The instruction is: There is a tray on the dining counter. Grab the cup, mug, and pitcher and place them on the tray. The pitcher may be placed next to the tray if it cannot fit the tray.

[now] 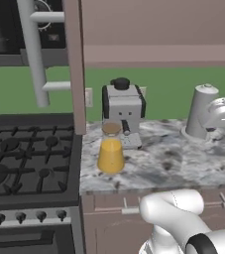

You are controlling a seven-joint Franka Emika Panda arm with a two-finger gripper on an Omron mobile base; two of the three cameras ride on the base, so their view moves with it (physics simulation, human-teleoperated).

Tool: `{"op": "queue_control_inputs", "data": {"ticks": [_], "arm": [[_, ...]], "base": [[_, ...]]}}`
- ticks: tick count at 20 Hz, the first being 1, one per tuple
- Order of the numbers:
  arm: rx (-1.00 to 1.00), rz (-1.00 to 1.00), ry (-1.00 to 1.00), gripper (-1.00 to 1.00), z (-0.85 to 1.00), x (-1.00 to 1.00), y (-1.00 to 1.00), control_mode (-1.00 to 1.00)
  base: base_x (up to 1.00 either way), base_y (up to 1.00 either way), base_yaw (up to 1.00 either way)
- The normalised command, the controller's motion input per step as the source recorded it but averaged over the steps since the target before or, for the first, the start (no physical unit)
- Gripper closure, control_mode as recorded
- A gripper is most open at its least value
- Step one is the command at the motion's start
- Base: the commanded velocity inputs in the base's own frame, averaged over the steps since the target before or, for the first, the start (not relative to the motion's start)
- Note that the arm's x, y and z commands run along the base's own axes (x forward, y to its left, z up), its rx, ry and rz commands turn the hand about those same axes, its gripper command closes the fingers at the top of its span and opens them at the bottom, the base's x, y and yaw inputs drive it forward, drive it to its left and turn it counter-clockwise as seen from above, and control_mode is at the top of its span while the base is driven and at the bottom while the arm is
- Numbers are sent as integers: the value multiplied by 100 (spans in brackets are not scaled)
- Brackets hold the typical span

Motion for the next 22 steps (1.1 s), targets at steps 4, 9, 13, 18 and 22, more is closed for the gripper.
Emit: {"op": "queue_control_inputs", "data": {"ticks": [4, 9, 13, 18, 22], "arm": [[0, 0, 0, -100, 0, 0, 0, 100], [0, 0, 0, -100, 0, 0, 0, 100], [0, 0, 0, -100, 0, 0, 0, 100], [0, 0, 0, -100, 0, 0, 0, 100], [0, 0, 0, -100, 0, 0, 0, 100]], "base": [[27, 0, 5], [30, 0, 1], [38, 0, 0], [43, 0, 0], [12, 0, 0]]}}
